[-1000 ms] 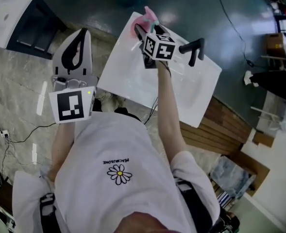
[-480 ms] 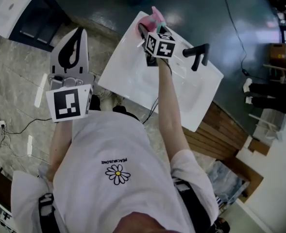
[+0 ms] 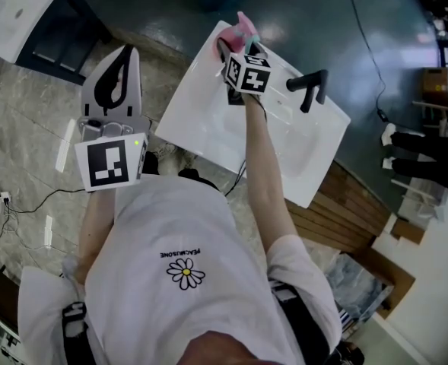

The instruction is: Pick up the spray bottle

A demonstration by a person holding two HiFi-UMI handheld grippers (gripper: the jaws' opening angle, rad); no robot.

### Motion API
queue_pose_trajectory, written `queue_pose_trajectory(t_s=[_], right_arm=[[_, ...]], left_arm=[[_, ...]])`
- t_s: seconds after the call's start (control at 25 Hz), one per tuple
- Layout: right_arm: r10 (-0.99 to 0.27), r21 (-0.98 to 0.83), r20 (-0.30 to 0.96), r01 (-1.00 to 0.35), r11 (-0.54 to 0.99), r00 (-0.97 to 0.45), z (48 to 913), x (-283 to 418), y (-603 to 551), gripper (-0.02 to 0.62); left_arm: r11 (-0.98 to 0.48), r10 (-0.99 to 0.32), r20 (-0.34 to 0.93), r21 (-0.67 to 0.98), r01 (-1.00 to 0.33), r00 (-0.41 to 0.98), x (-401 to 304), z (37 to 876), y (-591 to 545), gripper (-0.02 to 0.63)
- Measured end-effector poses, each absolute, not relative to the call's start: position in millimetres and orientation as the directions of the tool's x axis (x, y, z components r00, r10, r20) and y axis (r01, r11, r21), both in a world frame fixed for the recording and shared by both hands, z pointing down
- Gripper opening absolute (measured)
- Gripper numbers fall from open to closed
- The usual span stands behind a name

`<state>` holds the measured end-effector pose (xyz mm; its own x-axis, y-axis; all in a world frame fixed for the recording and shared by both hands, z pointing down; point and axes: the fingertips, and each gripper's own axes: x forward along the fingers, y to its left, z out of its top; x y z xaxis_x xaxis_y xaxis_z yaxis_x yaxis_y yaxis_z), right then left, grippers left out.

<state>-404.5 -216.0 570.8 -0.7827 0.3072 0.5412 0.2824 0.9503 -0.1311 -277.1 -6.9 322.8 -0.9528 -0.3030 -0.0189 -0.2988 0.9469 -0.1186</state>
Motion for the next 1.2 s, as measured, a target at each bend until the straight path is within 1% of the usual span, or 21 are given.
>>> queue_pose_trajectory(t_s=[0.36,0.56,0.76,0.92,1.08,1.2], right_arm=[[0.298,-0.125,0.560,0.277,0.953,-0.773,566,-404,-217,0.319],[0.308,-0.116,0.504,0.290,0.950,-0.807,532,-393,-212,0.319],[0.279,-0.050,0.393,0.282,0.958,-0.876,460,-378,-213,0.319],[0.266,0.011,0.284,0.280,0.960,-0.921,396,-350,-213,0.319],[0.240,0.031,0.156,0.248,0.968,-0.958,347,-322,-214,0.319],[0.233,0.044,0.094,0.238,0.970,-0.968,326,-295,-210,0.319]], left_arm=[[0.946,-0.312,-0.014,-0.100,-0.310,-0.950,-276,325,-7,0.020],[0.940,-0.324,-0.021,-0.116,-0.320,-0.946,-273,322,-12,0.021],[0.938,-0.335,-0.043,-0.105,-0.329,-0.941,-273,314,-15,0.020],[0.934,-0.353,-0.047,-0.071,-0.350,-0.934,-271,303,-21,0.020],[0.926,-0.376,-0.101,-0.082,-0.369,-0.921,-276,288,-25,0.020],[0.917,-0.398,-0.149,-0.070,-0.392,-0.905,-275,277,-30,0.020]])
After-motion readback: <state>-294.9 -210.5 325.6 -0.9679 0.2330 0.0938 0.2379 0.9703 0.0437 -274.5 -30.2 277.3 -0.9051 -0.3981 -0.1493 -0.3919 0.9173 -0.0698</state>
